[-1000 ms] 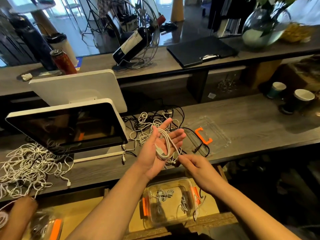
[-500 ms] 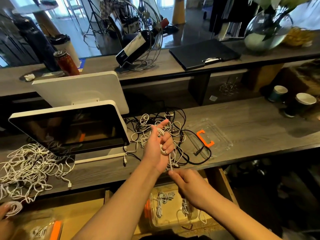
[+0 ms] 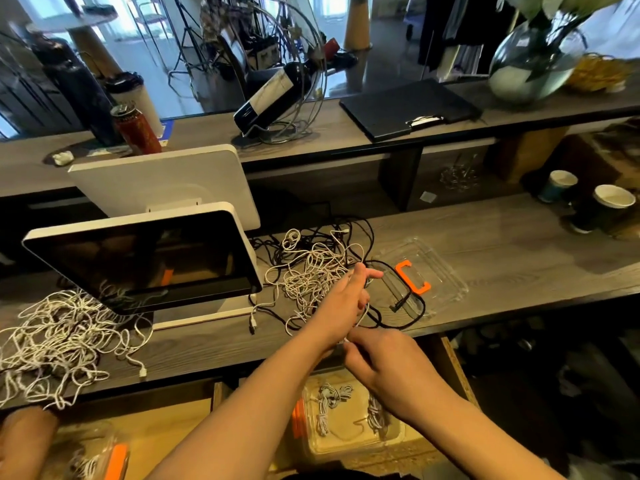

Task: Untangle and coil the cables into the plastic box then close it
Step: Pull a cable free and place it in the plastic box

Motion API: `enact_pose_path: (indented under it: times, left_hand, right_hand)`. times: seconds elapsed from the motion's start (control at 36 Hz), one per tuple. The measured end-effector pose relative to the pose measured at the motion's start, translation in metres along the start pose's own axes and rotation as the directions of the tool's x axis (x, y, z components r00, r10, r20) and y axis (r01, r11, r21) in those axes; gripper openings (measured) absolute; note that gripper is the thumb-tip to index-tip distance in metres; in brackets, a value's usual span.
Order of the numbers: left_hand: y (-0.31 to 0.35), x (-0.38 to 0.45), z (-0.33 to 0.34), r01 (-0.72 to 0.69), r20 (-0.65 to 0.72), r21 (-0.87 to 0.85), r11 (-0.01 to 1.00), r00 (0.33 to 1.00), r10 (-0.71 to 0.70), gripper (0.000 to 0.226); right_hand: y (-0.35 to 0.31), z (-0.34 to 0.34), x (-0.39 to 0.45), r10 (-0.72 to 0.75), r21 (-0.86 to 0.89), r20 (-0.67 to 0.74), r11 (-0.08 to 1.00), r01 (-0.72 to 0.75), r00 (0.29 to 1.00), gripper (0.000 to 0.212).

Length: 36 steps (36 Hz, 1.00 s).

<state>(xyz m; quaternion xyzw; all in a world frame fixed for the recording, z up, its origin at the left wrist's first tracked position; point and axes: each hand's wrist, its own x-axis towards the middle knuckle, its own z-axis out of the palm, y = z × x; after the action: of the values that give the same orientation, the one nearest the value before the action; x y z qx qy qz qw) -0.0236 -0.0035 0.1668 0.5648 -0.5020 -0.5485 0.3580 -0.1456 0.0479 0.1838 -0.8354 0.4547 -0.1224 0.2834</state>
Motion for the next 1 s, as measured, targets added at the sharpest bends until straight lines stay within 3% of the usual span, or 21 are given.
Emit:
enact_pose_path:
  times: [0.06,0.19,0.33,0.39,0.53,0.69,0.78,0.86,0.89,1.0]
  left_hand:
    - [-0.001,-0.001,-0.001,0.035,0.073,-0.060,0.998,0.997,-0.030,0.063]
    - [0.002,-0.005,-0.001,0.147,0.272,-0.100,0.984,0.955,-0.115,0.085]
    - [0.005,-0.016,-0.008,0.263,0.416,0.009,0.965,0.876,-0.242,0.100]
    - [0.006,-0.021,-0.010,0.314,0.490,-0.010,0.949,0.829,-0.269,0.100]
    - [-0.001,-0.025,-0.004,0.411,0.557,-0.065,0.909,0.771,-0.308,0.099]
    - [-0.010,-0.032,-0.009,0.386,0.560,-0.076,0.919,0.779,-0.281,0.073]
    - [-0.010,-0.034,-0.013,0.276,0.597,0.070,0.958,0.758,-0.262,0.070]
    - [-0.006,-0.038,-0.013,0.159,0.572,0.199,0.967,0.782,-0.246,0.032]
    - [-0.005,-0.039,-0.013,0.137,0.567,0.214,0.967,0.789,-0.237,0.029]
    - [-0.006,-0.042,-0.013,0.069,0.556,0.258,0.964,0.805,-0.207,0.048]
  right_hand:
    - [0.001,-0.002,-0.001,-0.016,0.043,-0.030,0.999,0.017,0.999,0.021]
    - [0.006,-0.007,-0.004,-0.051,0.038,-0.096,0.998,0.055,0.994,0.048]
    - [0.012,-0.023,-0.006,-0.145,-0.038,-0.250,0.989,0.140,0.957,0.032]
    - [0.017,-0.029,-0.006,-0.125,-0.058,-0.290,0.992,0.113,0.949,0.037]
    - [0.032,-0.043,0.001,-0.052,0.064,-0.214,0.996,0.067,0.976,0.028]
    - [0.039,-0.051,0.004,-0.074,0.177,-0.086,0.980,0.089,0.994,0.010]
    - [0.043,-0.052,0.004,-0.063,0.263,-0.045,0.962,0.072,0.997,0.007]
    - [0.046,-0.051,0.003,-0.038,0.322,-0.020,0.946,0.042,0.999,0.008]
    - [0.046,-0.051,0.003,-0.037,0.326,-0.014,0.945,0.039,0.999,0.008]
    - [0.046,-0.052,0.001,-0.006,0.367,-0.029,0.930,0.016,1.000,0.010]
